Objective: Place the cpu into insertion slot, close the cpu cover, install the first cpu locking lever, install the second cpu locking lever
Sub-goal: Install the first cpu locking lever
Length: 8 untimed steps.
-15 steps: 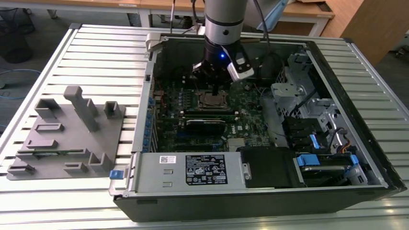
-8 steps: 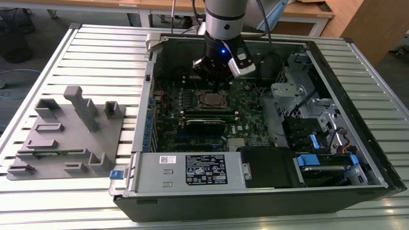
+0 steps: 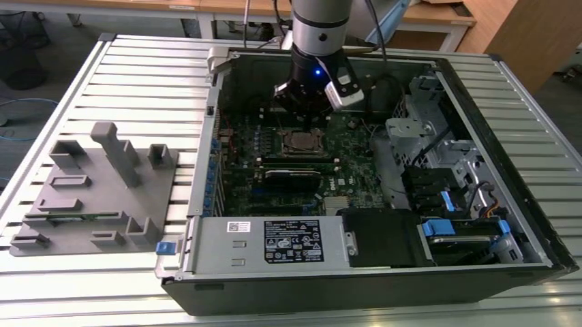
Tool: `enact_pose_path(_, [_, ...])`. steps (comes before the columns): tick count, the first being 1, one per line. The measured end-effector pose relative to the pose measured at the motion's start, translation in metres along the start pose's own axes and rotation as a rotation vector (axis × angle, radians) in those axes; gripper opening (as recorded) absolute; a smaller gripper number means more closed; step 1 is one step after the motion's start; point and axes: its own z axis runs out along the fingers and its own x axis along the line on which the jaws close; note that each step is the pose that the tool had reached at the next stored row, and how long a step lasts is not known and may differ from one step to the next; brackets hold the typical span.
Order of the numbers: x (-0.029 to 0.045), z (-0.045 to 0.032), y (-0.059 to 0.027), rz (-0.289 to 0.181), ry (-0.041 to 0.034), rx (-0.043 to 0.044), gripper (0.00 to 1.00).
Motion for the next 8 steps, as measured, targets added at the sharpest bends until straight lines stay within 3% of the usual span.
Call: enact_pose_path(8, [0.0061, -0.0001, -0.0001, 0.000, 0.0001, 0.0002, 0.11])
